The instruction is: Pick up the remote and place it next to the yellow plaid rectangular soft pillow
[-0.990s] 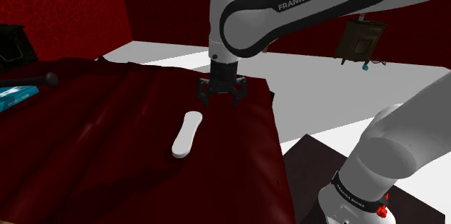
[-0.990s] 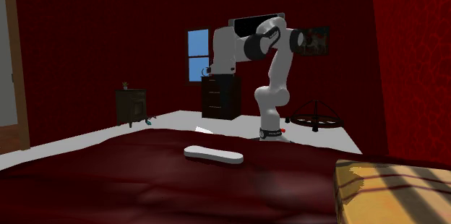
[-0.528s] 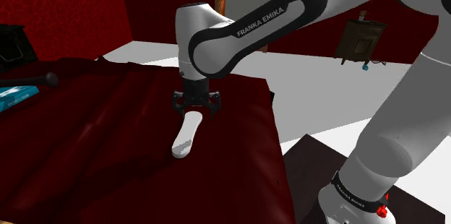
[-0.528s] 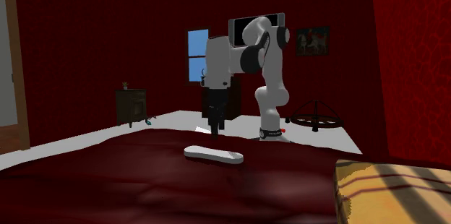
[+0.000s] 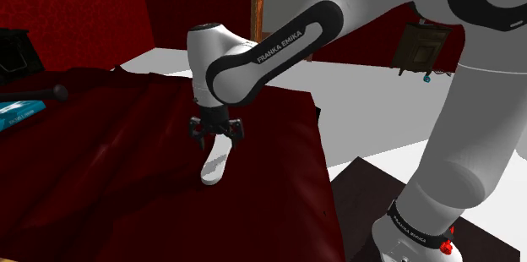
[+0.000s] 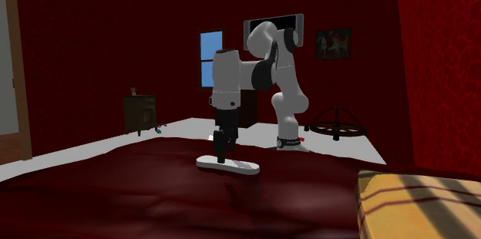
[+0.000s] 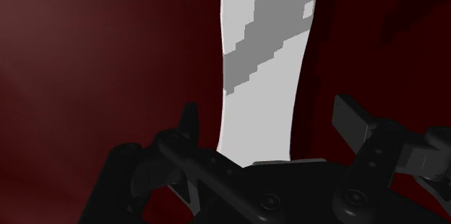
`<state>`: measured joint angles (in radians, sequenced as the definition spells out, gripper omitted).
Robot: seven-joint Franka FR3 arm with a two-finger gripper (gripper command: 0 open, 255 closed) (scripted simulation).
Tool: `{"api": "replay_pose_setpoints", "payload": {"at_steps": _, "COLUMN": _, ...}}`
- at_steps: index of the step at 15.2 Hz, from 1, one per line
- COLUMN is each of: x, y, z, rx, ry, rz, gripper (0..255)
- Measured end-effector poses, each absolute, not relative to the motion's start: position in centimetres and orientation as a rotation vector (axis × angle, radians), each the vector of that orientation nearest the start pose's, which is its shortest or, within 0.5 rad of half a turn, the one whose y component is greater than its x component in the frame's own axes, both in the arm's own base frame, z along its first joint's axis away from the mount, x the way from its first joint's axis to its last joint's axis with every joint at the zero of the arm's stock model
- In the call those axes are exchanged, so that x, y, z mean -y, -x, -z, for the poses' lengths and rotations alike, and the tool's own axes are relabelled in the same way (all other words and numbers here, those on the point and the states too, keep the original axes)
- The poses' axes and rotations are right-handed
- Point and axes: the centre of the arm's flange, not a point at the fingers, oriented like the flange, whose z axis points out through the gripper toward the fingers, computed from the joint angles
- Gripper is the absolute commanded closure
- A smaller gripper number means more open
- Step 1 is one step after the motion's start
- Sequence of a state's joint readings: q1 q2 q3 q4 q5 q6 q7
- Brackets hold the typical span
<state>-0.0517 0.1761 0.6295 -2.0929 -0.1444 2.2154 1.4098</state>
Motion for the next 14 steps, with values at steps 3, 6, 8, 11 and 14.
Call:
{"api": "replay_pose_setpoints", "payload": {"at_steps": 3, "x": -29.9, "y": -47.9, "z": -33.7, "rx": -1.159, "ry": 2.941, "rz": 0.001, "gripper": 0}}
{"api": "replay_pose_setpoints", "payload": {"at_steps": 6, "x": -29.9, "y": -47.9, "z": -33.4, "rx": -1.159, "ry": 2.941, "rz": 0.002, "gripper": 0}}
{"api": "replay_pose_setpoints", "payload": {"at_steps": 8, "x": -29.9, "y": -47.9, "z": -33.4, "rx": -1.159, "ry": 2.941, "rz": 0.002, "gripper": 0}}
{"api": "replay_pose_setpoints", "payload": {"at_steps": 11, "x": -29.9, "y": -47.9, "z": -33.4, "rx": -1.159, "ry": 2.941, "rz": 0.002, "gripper": 255}}
{"api": "replay_pose_setpoints", "payload": {"at_steps": 14, "x": -29.9, "y": -47.9, "z": -33.4, "rx": -1.16, "ry": 2.94, "rz": 0.002, "gripper": 255}}
